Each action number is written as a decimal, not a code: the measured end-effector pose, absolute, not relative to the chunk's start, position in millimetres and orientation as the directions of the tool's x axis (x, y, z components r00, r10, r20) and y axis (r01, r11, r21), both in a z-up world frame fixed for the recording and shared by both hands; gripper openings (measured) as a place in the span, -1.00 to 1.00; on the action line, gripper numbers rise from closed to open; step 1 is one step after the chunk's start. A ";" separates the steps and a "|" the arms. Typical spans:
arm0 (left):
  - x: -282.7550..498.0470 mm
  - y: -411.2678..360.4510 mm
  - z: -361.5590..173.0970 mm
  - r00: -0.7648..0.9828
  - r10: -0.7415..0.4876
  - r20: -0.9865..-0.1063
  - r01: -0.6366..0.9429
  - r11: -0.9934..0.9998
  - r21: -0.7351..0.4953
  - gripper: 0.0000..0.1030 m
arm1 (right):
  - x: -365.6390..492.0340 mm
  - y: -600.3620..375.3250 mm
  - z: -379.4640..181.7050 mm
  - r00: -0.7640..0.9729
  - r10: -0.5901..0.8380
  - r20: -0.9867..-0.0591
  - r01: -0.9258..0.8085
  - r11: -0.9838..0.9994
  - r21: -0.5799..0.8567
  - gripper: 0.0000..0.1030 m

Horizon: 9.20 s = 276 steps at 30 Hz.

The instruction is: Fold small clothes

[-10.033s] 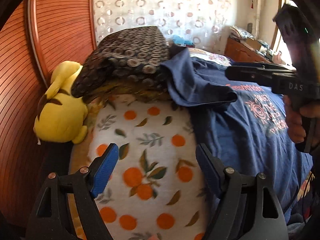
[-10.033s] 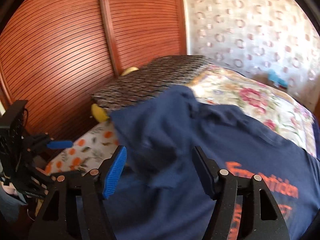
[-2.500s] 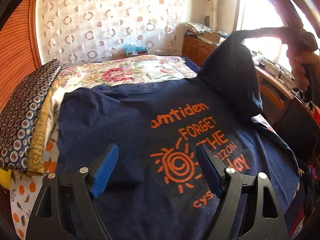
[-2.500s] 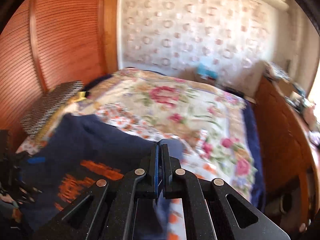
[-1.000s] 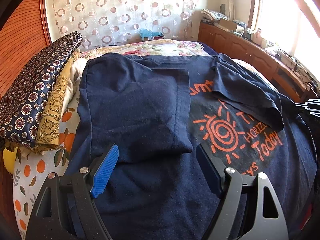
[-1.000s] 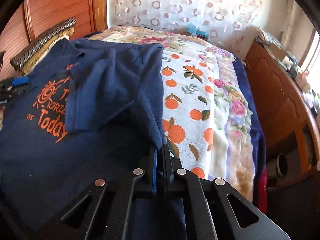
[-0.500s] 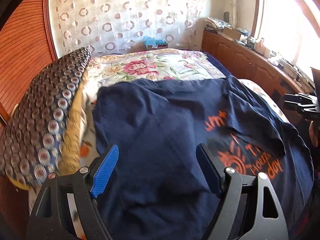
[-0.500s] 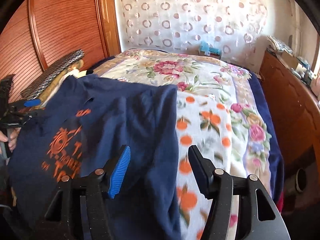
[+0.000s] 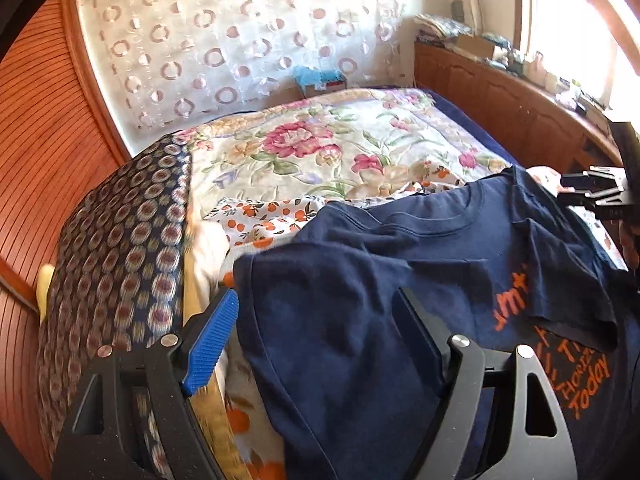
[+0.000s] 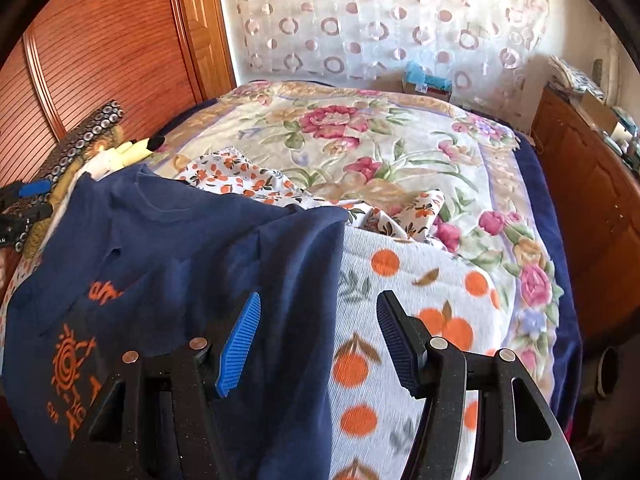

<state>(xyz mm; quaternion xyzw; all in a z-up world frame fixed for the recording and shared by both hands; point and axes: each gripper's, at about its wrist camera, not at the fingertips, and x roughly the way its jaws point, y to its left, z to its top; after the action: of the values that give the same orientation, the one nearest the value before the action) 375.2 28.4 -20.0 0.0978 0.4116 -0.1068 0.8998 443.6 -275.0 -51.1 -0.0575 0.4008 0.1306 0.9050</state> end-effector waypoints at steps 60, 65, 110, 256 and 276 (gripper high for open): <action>331.1 22.1 14.1 0.667 -0.232 -0.708 0.309 0.951 -0.020 -0.75 | 364.4 -255.3 -13.1 0.760 0.296 -0.579 -0.362 0.932 0.001 -0.90; 275.0 24.6 20.3 0.688 -0.266 -0.675 0.323 0.946 -0.044 -0.75 | 295.4 -255.5 -13.9 0.775 0.296 -0.558 -0.363 0.932 -0.011 -0.90; 60.7 43.7 -11.9 0.636 -0.345 -0.691 0.355 0.925 -0.135 0.49 | 37.7 -267.8 -28.1 0.711 0.347 -0.612 -0.406 0.913 0.045 -0.04; 128.0 65.1 4.5 0.699 -0.384 -0.603 0.325 0.922 -0.211 -0.81 | 95.7 -324.2 2.9 0.796 0.216 -0.566 -0.230 0.972 0.047 -0.74; 126.5 59.0 161.6 0.886 -0.355 -0.299 0.360 0.932 -0.039 -0.81 | 37.0 -305.6 161.1 0.952 0.129 -0.277 -0.191 0.959 -0.210 -0.75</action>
<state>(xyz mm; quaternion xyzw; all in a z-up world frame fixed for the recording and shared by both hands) 126.5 59.0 161.6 0.0086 0.1523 -0.1840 0.9710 37.0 -305.6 161.1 -0.1181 0.1313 0.0817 0.9809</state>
